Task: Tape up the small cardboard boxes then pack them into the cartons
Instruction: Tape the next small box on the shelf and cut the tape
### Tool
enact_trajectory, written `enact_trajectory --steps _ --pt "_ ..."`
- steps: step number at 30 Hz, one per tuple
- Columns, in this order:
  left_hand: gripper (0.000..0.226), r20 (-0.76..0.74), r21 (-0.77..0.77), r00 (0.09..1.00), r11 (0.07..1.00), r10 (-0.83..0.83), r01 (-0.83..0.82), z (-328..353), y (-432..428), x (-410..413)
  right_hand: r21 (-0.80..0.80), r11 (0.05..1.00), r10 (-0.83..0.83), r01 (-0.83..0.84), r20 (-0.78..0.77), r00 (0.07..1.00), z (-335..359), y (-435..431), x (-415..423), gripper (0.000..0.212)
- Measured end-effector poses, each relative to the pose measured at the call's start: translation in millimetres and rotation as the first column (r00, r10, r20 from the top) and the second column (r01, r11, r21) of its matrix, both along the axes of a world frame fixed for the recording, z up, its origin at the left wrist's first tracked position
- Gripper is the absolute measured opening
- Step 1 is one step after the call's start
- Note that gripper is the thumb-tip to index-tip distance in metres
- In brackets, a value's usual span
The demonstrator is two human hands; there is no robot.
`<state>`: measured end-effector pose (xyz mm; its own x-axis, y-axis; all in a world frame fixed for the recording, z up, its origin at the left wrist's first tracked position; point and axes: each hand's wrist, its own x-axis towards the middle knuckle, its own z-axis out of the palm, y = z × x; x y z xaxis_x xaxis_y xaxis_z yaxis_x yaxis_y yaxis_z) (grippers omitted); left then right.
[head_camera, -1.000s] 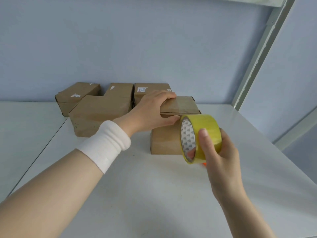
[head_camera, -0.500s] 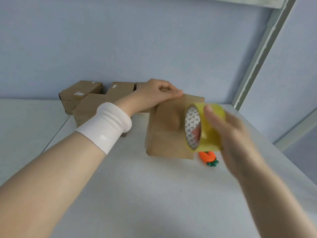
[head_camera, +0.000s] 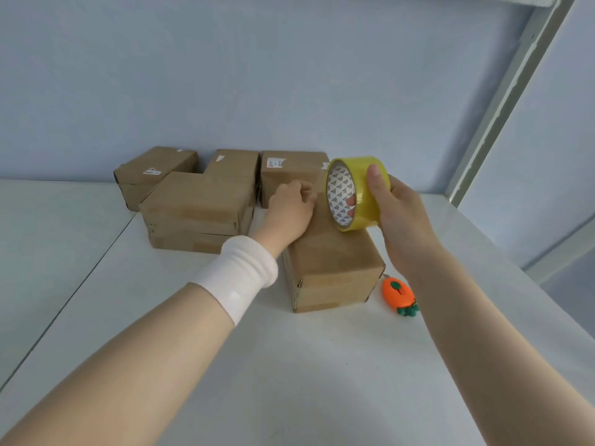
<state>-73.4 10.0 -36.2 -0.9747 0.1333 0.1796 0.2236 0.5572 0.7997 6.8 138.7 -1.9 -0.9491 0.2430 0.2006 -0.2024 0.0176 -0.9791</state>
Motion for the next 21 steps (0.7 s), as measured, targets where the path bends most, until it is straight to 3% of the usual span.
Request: enact_trajectory --steps 4,6,9,11,16,19,21 --pt "0.029 0.017 0.012 1.0 1.0 0.018 -0.018 -9 1 -4 -0.052 0.993 0.104 -0.103 0.014 0.994 -16 7 -2 0.023" --pt "0.027 0.013 0.036 0.999 0.999 0.03 -0.03 -10 2 -5 0.007 0.989 0.148 -0.148 -0.007 0.989 -25 10 2 0.018" --pt "0.027 0.041 0.07 0.998 0.997 0.039 -0.042 -9 4 -5 0.163 0.985 0.065 -0.058 -0.035 0.997 -26 6 4 0.014" --pt "0.026 0.048 0.079 0.998 0.996 0.046 -0.05 -9 4 -4 0.174 0.985 0.024 -0.013 -0.061 0.998 -21 0 8 0.013" --pt "0.021 0.07 0.14 0.996 0.989 0.047 -0.057 -10 4 -4 0.088 0.996 -0.007 0.019 -0.141 0.99 -25 5 31 0.025" --pt "0.021 0.089 0.153 0.995 0.987 0.042 -0.055 -9 4 -3 0.078 0.989 0.132 -0.123 -0.119 0.984 -26 9 35 0.038" --pt "0.022 0.087 0.152 0.995 0.987 0.047 -0.059 -9 4 -3 0.165 0.972 0.189 -0.17 -0.106 0.976 -35 7 40 0.042"
